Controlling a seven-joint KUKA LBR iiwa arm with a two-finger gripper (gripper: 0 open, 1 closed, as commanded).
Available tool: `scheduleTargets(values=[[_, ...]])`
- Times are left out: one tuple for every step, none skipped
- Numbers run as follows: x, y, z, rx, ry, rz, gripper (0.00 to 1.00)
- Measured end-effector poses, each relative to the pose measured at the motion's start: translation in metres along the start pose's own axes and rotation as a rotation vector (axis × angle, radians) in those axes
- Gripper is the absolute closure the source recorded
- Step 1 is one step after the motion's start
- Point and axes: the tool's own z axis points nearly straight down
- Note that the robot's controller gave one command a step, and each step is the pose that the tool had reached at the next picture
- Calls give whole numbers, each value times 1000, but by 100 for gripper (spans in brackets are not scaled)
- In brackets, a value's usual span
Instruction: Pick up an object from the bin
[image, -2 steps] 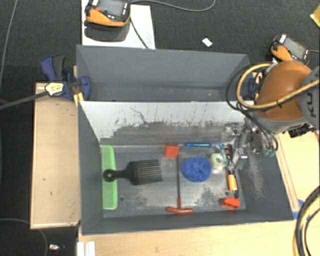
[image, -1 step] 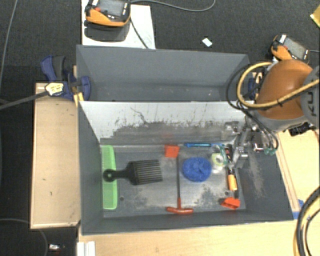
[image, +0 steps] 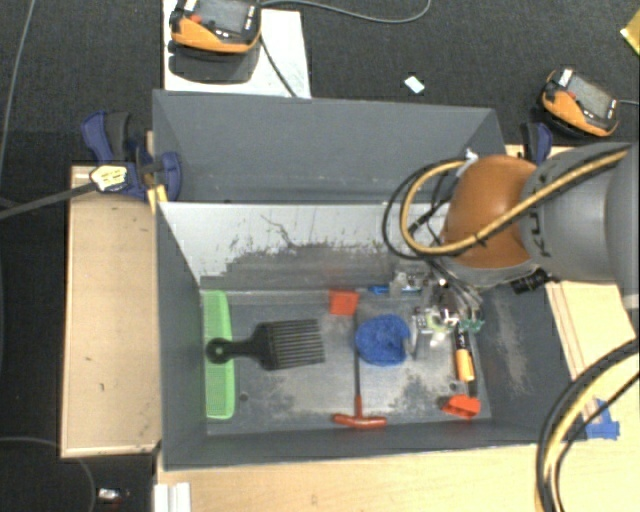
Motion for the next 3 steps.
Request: scheduleTargets(values=[[-2,2,-70,7,-25,60,0],[17,21,-30,2,0,57,0],[21,23,-2,5,-26,122,0]])
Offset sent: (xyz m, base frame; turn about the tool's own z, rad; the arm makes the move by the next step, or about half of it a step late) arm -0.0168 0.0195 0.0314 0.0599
